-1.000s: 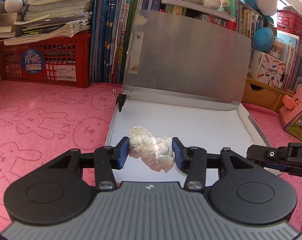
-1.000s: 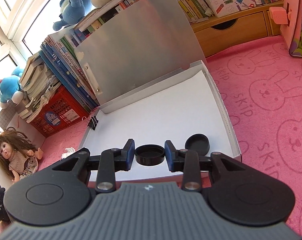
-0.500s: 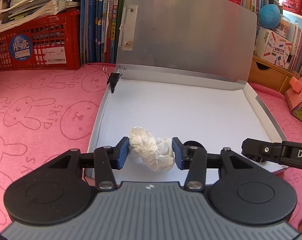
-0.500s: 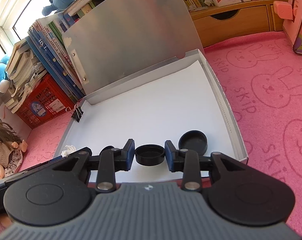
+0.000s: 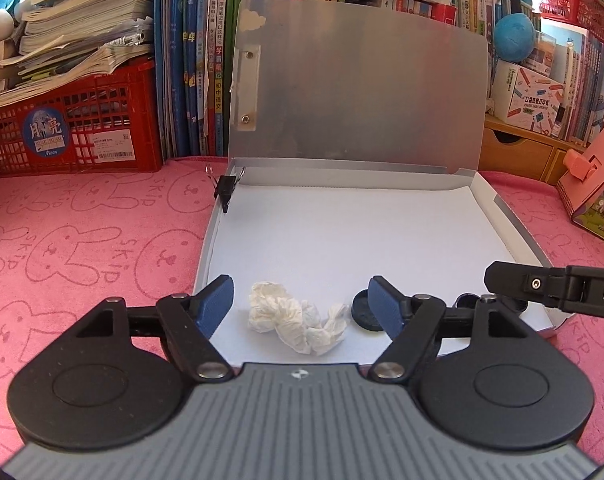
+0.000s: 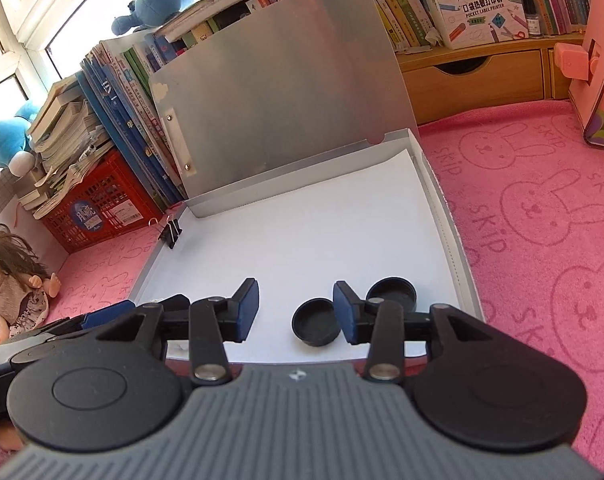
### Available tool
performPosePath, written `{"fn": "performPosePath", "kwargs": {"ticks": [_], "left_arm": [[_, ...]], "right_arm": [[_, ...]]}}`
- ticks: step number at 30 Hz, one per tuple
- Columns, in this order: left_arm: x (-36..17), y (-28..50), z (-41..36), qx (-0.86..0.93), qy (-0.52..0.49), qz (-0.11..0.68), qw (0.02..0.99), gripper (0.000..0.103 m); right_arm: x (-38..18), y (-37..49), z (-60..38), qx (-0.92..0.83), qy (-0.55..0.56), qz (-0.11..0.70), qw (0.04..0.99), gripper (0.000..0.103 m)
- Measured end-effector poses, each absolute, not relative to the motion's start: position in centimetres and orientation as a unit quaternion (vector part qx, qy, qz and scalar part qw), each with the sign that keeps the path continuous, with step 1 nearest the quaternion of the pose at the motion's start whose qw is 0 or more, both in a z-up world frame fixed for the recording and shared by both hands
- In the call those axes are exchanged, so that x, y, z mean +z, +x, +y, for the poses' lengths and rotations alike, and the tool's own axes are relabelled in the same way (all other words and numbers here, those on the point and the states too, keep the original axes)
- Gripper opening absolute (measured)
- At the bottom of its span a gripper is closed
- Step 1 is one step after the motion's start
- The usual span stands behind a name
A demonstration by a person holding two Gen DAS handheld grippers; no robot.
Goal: Organize objects
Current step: 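Carry tissue and lid into the box and open both grippers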
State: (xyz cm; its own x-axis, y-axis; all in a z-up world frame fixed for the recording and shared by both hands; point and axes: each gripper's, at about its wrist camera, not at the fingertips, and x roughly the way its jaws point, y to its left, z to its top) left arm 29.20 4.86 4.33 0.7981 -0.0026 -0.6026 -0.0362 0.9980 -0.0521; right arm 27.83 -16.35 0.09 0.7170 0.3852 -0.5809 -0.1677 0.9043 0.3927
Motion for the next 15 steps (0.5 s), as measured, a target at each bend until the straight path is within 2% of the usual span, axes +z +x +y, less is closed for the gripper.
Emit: {"fn": "performPosePath", "kwargs": {"ticks": [4,15], "left_arm": [[5.9,27.5,4.9,0.0,-0.031,0.299,0.954,0.086],[8.2,20.2,5.9,-0.025,-0.056,0.268,0.961,0.087]], "right_arm": [[1.6,26.3,-16.9,0.156,0.151,0.327,0.92,0.063],[3.3,20.1,-18.7,0.164,0.115,0.288,0.936,0.072]]}}
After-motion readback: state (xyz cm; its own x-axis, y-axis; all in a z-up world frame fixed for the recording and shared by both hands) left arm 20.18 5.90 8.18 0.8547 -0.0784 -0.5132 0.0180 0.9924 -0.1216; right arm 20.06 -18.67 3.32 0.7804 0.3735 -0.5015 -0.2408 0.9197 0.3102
